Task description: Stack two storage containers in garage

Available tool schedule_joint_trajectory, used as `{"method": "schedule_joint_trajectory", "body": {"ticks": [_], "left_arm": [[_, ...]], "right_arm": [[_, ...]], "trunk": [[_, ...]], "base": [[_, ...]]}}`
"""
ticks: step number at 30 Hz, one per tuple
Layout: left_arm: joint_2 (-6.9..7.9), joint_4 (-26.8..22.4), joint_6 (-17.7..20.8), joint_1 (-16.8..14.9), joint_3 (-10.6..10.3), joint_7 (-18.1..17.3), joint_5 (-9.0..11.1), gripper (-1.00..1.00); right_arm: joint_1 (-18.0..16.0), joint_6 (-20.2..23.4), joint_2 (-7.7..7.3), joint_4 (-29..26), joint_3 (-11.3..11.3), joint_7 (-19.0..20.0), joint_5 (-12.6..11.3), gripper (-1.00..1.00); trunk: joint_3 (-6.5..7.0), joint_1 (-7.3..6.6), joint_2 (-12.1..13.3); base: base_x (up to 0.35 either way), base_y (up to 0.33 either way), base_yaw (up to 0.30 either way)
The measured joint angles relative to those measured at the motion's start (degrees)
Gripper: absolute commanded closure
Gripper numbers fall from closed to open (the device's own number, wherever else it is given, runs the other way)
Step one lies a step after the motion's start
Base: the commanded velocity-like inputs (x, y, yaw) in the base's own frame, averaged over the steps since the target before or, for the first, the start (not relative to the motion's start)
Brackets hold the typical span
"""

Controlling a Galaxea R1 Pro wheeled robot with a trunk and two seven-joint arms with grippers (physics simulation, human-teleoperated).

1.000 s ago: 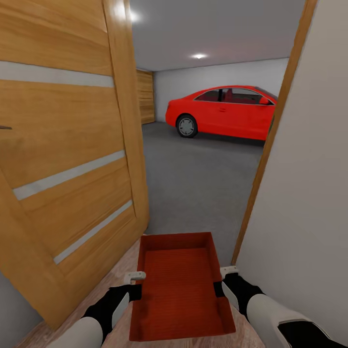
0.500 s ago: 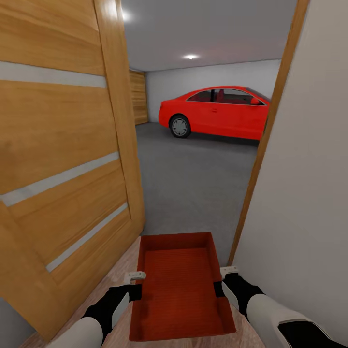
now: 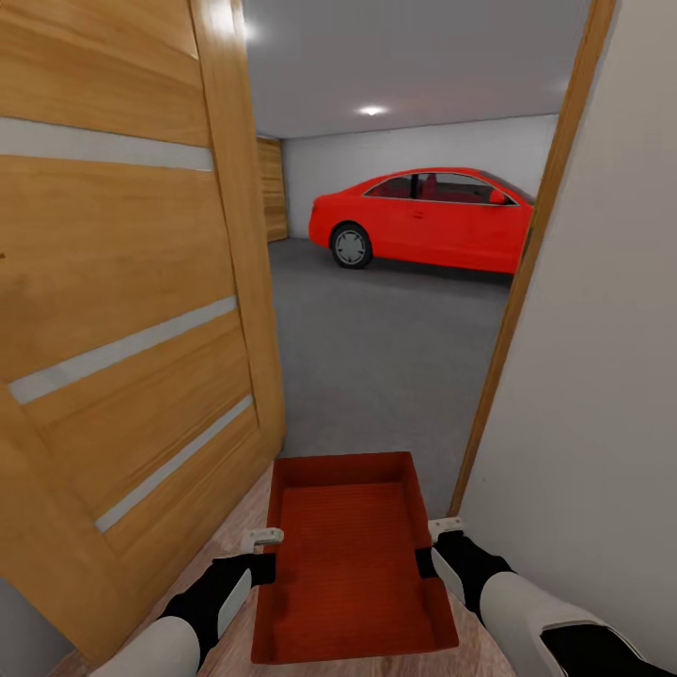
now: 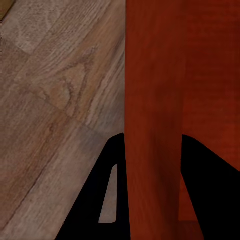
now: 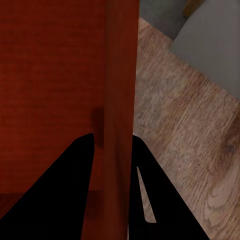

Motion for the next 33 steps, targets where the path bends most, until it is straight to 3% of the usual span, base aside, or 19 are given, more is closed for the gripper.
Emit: {"method": "schedule_joint_trajectory", "body": {"ticks": [8,24,33], "left_arm": [[0.00,0.01,-0.01,0.01,0.00,-0.01,-0.01,1.00],[0.00,0.01,-0.01,0.02,-0.02,-0.01,0.00,1.00],[0.00,0.00,0.00,0.03,-0.02,0.01,0.00,1.00]], "right_arm": [[0.01,0.00,0.00,0.00,0.01,-0.01,-0.02,1.00],[0.00,0.00,0.00,0.00,0.04,-0.01,-0.02,1.00],[0.00,0.00,0.00,0.00,0.05,0.00,-0.02,1.00]], "trunk": [[0.00,0.00,0.00],[0.18,0.00,0.00],[0.20,-0.03,0.00]], "base": [[0.000,0.057,-0.015],[0.004,0.002,-0.156],[0.176,0.110,-0.010]]}}
